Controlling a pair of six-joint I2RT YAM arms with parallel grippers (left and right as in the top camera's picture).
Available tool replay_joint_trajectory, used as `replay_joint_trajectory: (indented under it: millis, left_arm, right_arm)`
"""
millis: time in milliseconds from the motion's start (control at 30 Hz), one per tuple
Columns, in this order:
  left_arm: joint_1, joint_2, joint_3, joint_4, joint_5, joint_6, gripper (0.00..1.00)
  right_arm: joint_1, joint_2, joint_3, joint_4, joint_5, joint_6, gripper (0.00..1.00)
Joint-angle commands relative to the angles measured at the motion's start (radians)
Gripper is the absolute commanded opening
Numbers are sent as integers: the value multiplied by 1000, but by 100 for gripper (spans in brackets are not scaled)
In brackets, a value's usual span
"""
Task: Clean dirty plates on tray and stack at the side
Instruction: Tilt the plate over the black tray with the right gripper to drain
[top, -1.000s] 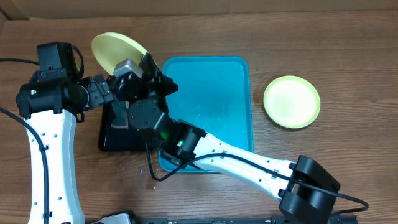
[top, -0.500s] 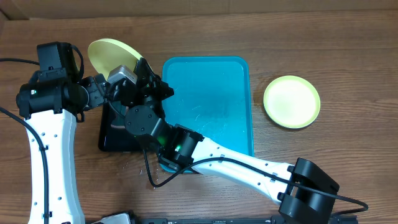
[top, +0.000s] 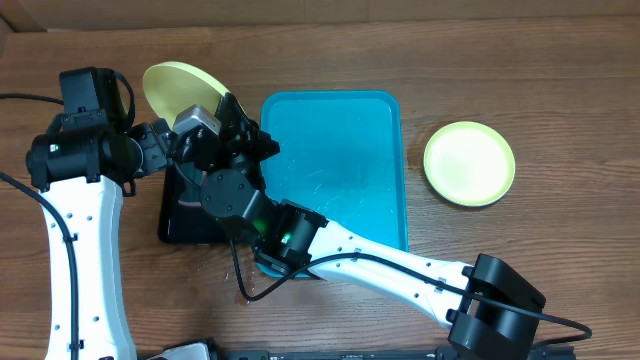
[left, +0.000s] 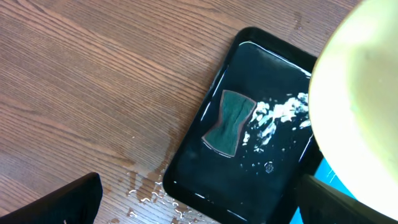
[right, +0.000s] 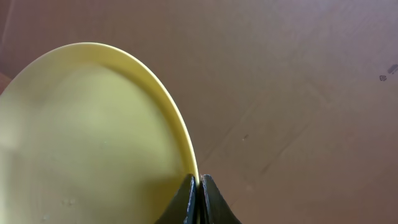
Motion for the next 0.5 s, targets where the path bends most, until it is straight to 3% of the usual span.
replay_joint_trajectory:
  millis: [0, 467]
  left_arm:
    - [0, 2, 15, 1, 5, -17, 100]
    - [0, 2, 15, 1, 5, -17, 100]
  right_arm:
    - [4, -37, 32, 11, 11, 8, 4]
    - [2, -37, 32, 6, 11, 80, 4]
